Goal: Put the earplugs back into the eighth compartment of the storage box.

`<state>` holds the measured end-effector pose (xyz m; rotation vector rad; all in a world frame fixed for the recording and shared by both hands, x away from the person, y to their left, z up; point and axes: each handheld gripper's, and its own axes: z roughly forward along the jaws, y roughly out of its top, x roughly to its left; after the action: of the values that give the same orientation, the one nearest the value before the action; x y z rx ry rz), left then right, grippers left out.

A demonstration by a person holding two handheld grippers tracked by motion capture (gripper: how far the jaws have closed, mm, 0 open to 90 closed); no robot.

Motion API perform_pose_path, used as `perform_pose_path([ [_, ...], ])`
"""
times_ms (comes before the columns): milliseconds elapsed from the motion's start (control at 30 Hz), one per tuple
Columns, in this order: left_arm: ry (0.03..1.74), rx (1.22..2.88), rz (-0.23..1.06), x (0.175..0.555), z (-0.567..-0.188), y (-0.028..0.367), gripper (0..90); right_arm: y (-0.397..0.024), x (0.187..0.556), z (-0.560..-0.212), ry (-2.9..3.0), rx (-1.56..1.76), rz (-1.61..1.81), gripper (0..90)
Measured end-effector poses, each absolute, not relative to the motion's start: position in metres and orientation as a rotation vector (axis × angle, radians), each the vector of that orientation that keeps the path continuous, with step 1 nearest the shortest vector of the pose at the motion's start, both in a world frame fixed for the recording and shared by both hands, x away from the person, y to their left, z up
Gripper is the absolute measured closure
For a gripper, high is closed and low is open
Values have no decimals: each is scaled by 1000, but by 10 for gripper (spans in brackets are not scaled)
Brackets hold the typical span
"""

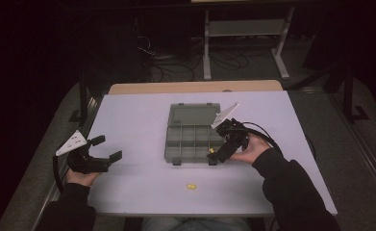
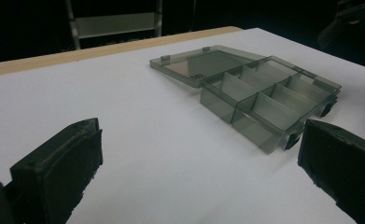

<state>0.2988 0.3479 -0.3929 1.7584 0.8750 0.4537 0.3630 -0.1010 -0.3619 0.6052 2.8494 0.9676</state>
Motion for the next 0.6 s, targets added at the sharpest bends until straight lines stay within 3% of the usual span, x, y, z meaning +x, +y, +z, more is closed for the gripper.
perform_pose_path([
  [600, 872, 1758, 453, 298, -393, 348, 0, -71, 340, -358, 2894, 461, 987, 0],
])
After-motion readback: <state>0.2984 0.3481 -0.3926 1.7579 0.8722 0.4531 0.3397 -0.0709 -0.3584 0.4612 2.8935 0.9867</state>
